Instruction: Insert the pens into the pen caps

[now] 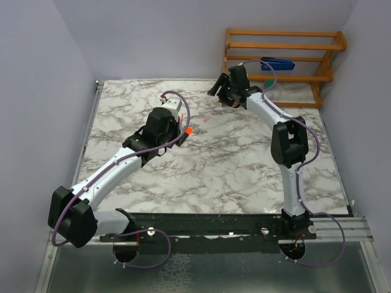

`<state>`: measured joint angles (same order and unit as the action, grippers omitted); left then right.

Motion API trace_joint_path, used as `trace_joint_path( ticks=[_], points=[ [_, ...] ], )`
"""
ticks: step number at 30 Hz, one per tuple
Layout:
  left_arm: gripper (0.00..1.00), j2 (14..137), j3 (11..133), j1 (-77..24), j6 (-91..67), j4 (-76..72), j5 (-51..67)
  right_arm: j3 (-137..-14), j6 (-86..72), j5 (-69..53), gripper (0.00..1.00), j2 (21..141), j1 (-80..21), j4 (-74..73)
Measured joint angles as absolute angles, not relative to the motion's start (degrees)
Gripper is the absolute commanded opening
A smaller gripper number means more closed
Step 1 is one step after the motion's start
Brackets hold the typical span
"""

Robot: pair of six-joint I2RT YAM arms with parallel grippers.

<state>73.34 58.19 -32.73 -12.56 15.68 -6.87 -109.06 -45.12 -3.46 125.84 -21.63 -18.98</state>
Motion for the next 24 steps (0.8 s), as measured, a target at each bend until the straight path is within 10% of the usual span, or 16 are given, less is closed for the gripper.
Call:
trace_joint_path(
  ticks=[24],
  points=[
    [0.0,72.27,53.95,-32.25,-16.69,15.97,-3.42,-126.26,-44.42,-7.51,0.69,142.61,-25.41,-14.85]
  ],
)
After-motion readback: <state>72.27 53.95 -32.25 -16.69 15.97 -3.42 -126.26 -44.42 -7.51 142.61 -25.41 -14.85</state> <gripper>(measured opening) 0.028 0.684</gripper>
